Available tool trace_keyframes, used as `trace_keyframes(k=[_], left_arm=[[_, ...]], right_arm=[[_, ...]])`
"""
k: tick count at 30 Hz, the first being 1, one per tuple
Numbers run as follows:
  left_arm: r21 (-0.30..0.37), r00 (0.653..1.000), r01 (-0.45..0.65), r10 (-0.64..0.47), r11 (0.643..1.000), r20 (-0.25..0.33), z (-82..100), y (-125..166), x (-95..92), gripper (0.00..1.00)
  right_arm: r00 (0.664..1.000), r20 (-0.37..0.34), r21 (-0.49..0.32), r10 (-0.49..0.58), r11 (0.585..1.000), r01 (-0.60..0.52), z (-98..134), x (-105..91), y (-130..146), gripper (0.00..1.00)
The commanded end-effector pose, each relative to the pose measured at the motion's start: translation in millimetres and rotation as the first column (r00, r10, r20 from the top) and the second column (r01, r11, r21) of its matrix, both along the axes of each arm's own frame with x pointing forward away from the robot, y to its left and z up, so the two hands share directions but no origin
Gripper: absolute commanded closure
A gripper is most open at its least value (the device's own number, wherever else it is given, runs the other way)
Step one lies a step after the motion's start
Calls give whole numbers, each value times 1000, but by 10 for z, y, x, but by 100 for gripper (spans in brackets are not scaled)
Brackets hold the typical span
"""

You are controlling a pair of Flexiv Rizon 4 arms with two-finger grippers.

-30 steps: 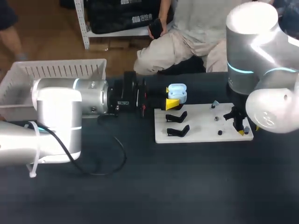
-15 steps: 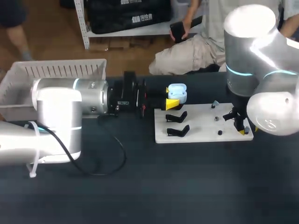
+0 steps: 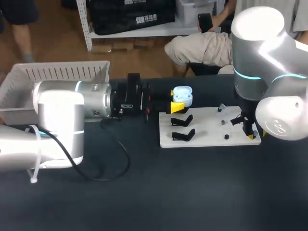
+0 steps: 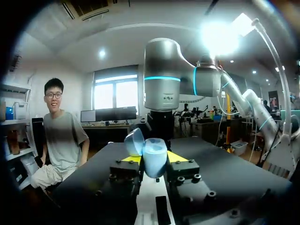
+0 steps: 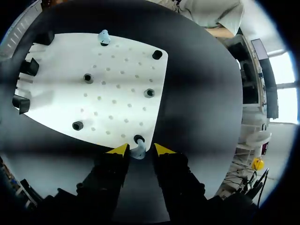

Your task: Pick up each earbud case from the left stands, insert the matching earbuds, close the lid, and place the case in the box.

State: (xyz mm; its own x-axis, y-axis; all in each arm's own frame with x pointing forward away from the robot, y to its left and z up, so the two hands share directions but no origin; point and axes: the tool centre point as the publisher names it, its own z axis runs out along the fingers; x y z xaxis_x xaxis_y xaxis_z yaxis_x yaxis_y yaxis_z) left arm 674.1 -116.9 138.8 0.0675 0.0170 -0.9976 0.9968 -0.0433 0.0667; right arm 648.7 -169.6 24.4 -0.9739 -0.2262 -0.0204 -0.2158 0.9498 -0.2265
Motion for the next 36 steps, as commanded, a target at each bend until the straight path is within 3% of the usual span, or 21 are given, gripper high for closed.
trace_keyframes(k=[1, 7, 8, 10, 11, 17, 23, 31, 36], left_arm=[[-5, 1000, -5, 5, 1000, 4, -10, -2, -15, 100], [-5, 1000, -5, 5, 1000, 4, -10, -2, -15, 100], [-5, 1000, -5, 5, 1000, 4, -10, -2, -15, 100], [-5, 1000, -5, 5, 1000, 4, -10, -2, -15, 100], [-5, 1000, -5, 5, 1000, 4, -10, -2, -15, 100], [-5, 1000, -5, 5, 1000, 4, -10, -2, -15, 100], [-5, 1000, -5, 5, 1000, 4, -10, -2, -15, 100], [-5, 1000, -5, 5, 1000, 4, -10, -2, -15, 100], [-5, 1000, -5, 5, 1000, 4, -10, -2, -15, 100]], right_arm=[[1000, 8, -3, -2, 1000, 2, -10, 1, -3, 70], [1000, 9, -4, -3, 1000, 3, -14, 9, -10, 73], [1000, 9, -3, -3, 1000, 3, -14, 10, -11, 77], [1000, 8, -2, -2, 1000, 2, -14, 10, -13, 98], [1000, 8, -3, -2, 1000, 2, -15, 11, -13, 100], [1000, 8, -3, 1, 1000, -1, 28, -19, 1, 100], [1000, 27, 18, -15, 1000, 15, 232, -89, 48, 100], [998, 48, 16, -39, 999, 38, 690, -232, 164, 100], [997, 55, 18, -59, 998, 58, 1137, -313, 376, 100]])
